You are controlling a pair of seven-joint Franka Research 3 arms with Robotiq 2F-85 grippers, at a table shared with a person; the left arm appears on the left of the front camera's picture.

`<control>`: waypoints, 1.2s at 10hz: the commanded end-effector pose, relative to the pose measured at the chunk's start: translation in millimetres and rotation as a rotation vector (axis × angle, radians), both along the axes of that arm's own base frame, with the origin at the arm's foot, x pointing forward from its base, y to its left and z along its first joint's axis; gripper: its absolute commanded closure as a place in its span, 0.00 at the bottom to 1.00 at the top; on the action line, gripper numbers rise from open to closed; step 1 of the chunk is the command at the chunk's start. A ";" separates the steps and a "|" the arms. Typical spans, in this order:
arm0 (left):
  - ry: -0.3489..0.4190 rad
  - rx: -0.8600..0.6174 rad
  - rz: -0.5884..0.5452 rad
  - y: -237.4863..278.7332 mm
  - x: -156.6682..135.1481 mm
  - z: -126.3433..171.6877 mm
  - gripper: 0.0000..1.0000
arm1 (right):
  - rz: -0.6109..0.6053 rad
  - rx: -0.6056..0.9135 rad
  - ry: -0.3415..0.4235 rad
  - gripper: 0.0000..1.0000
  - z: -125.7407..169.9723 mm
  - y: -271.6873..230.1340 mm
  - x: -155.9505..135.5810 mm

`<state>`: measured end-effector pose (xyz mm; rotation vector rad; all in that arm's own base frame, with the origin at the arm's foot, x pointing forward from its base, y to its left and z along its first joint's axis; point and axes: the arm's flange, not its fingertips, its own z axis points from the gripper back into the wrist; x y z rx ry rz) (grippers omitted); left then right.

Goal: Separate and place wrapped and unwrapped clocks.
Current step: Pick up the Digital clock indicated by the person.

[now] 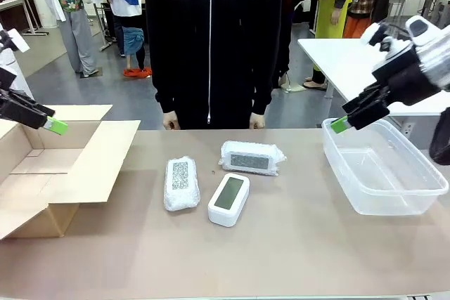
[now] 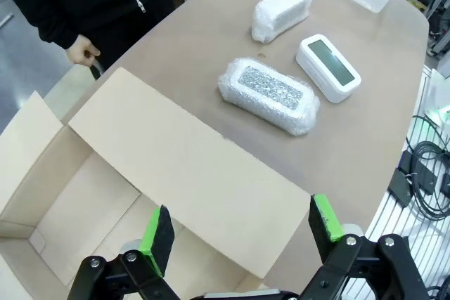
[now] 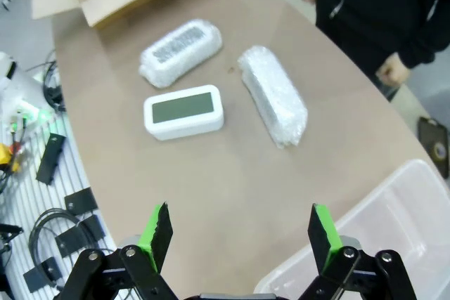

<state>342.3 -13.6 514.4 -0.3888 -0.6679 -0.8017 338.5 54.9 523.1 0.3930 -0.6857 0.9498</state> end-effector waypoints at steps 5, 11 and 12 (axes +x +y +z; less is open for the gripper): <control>-0.009 0.021 -0.007 -2.6 -3.7 3.9 0.00 | 0.061 0.024 -0.028 0.00 14.4 -11.7 -16.5; -0.009 0.021 -0.007 -2.6 -3.7 3.9 0.00 | 0.061 0.024 -0.028 0.00 14.4 -11.7 -16.5; -0.009 0.021 -0.007 -2.6 -3.7 3.9 0.00 | 0.061 0.024 -0.028 0.00 14.4 -11.7 -16.5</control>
